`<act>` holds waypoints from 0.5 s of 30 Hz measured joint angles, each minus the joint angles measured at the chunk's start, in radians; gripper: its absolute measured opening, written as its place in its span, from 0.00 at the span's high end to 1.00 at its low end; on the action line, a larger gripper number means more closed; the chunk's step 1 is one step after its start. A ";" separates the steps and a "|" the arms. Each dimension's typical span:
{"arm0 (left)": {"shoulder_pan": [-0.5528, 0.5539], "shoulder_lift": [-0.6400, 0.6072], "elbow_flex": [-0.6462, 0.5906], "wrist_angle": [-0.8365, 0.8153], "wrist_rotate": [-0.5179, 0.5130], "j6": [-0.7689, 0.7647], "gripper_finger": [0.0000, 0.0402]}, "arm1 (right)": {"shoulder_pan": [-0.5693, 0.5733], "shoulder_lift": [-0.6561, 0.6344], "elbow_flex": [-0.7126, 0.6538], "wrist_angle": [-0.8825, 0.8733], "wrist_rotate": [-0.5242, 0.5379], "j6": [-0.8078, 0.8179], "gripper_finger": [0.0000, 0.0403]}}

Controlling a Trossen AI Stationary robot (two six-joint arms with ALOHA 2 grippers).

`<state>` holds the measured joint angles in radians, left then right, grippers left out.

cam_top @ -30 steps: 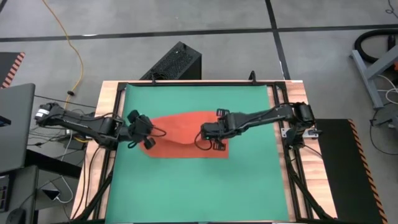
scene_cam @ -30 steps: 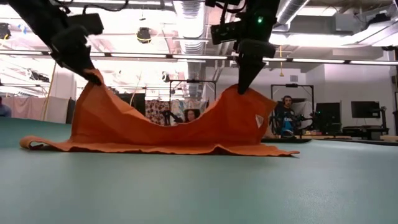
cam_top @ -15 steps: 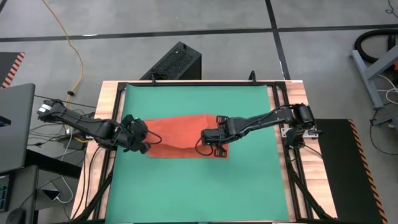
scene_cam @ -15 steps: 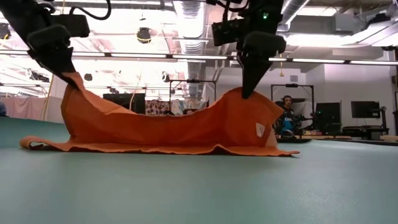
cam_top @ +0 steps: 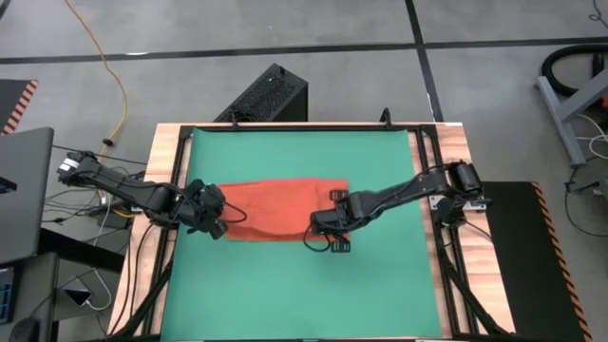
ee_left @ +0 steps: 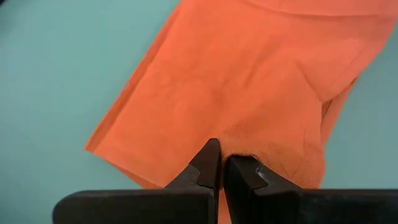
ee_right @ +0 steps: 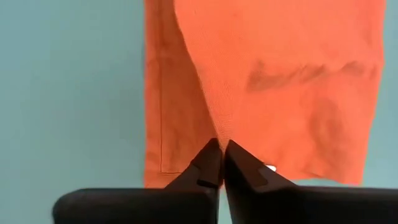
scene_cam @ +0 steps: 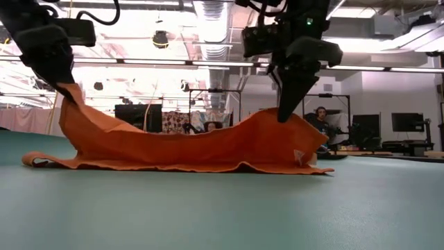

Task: Roll towel
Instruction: Fold the orange towel

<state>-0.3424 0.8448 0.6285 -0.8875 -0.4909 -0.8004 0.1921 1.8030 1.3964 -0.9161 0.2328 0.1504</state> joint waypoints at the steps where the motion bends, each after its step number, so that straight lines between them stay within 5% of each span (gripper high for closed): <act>1: 0.000 0.000 0.000 0.000 0.001 0.005 0.99 | 0.004 0.000 0.000 0.004 0.000 -0.006 0.86; 15: -0.011 0.000 0.000 -0.115 0.136 -0.045 0.76 | -0.025 -0.005 0.000 0.009 0.035 -0.109 0.49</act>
<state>-0.3537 0.8445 0.6281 -1.0022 -0.3546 -0.8454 0.1676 1.7979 1.3964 -0.9073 0.2674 0.0417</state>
